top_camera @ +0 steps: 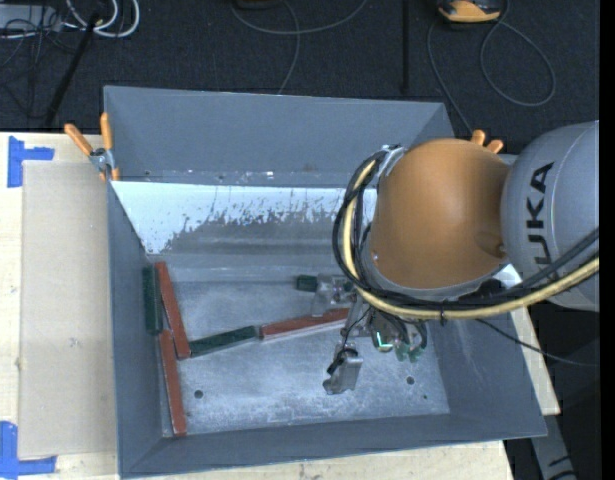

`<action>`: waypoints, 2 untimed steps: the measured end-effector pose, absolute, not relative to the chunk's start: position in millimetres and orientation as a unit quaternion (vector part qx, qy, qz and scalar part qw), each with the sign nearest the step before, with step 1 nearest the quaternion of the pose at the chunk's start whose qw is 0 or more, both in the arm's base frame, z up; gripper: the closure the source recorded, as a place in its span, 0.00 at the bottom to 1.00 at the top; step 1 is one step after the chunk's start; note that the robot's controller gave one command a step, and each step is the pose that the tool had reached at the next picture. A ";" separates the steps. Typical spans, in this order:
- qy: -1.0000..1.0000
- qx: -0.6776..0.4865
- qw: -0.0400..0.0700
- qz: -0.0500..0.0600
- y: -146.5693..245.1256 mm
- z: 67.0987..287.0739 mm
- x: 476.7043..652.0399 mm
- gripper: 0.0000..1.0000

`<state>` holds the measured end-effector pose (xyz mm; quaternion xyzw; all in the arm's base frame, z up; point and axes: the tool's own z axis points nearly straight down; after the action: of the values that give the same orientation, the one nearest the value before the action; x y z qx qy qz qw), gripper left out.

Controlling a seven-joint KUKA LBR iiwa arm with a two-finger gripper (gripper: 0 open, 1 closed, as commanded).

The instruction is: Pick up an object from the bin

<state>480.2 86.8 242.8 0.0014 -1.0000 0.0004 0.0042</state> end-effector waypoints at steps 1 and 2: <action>-0.998 0.061 0.002 0.000 125.0 65.2 549.0 0.00; -0.998 0.058 0.001 0.000 124.1 69.4 549.3 1.00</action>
Offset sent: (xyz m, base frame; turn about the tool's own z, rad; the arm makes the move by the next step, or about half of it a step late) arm 0.0690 0.0379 -0.1728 -0.1188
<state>549.3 124.1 69.4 0.0581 -0.9983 -0.0001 0.0007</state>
